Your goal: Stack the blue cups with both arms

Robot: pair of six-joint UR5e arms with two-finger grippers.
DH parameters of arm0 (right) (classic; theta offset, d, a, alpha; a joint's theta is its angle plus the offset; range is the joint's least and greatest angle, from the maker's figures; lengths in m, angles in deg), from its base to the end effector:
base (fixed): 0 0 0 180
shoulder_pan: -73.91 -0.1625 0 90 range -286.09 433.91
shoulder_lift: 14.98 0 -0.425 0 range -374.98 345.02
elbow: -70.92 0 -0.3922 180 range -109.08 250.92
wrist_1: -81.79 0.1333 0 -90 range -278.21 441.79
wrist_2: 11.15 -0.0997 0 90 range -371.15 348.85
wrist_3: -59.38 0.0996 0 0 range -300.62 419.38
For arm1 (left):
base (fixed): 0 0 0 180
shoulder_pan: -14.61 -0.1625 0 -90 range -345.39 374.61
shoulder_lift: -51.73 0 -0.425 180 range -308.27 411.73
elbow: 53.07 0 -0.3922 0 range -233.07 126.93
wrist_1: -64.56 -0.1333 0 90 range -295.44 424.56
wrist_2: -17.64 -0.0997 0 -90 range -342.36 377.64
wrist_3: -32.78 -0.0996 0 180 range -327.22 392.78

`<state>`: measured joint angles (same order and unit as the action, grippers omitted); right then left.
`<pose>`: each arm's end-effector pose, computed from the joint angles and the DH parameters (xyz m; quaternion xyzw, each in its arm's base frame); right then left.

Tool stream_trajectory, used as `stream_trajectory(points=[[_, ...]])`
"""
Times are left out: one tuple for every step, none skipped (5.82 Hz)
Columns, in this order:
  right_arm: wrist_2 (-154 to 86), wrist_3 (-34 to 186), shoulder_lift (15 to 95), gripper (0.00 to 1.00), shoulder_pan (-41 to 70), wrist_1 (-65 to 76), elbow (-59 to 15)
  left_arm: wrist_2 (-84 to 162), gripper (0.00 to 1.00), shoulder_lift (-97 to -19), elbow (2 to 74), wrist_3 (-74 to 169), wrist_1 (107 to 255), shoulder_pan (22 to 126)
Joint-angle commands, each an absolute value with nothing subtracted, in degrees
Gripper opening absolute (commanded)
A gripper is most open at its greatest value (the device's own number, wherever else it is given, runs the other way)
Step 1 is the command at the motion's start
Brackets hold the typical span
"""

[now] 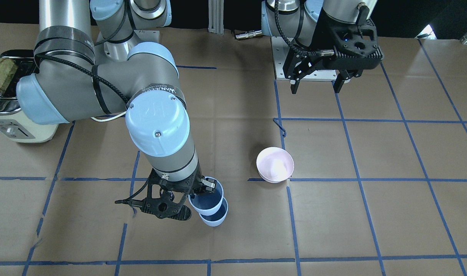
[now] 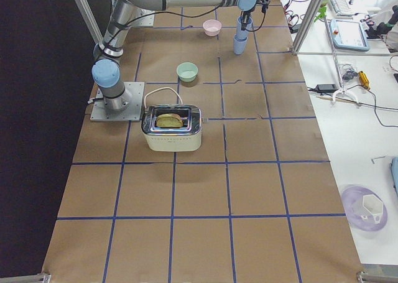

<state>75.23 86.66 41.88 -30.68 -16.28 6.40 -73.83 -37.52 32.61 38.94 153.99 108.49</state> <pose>0.3168 -0.6630 0.3674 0.1103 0.9934 0.0079 0.0308 -0.1639 -0.4841 0.5328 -0.0205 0.9985 -0.0501 0.0085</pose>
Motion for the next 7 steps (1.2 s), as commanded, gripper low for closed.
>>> stream_trajectory(points=[[74.5,86.4,40.7,0.07,-30.8,-17.9,5.9,-73.9,0.98,-37.5,32.4,38.8,154.1,108.5],[74.3,86.2,40.1,0.07,-30.9,-19.0,5.8,-73.9,0.98,-37.5,32.4,38.7,154.1,108.5],[73.3,86.2,39.9,0.07,-30.9,-19.2,5.7,-73.9,0.98,-37.5,32.4,38.7,154.2,108.5],[72.5,86.0,38.8,0.07,-30.9,-19.4,4.7,-73.9,0.98,-37.5,32.4,38.5,154.2,108.5],[72.5,85.7,38.8,0.33,-30.9,-20.1,4.5,-73.9,0.98,-37.5,32.4,38.5,154.3,108.5],[72.5,85.9,39.0,0.99,-30.9,-20.4,4.5,-73.9,0.98,-37.6,32.3,38.5,154.2,108.5],[72.5,86.4,39.3,1.00,-30.8,-20.3,4.9,-73.9,0.98,-37.5,32.4,38.5,154.2,108.5]])
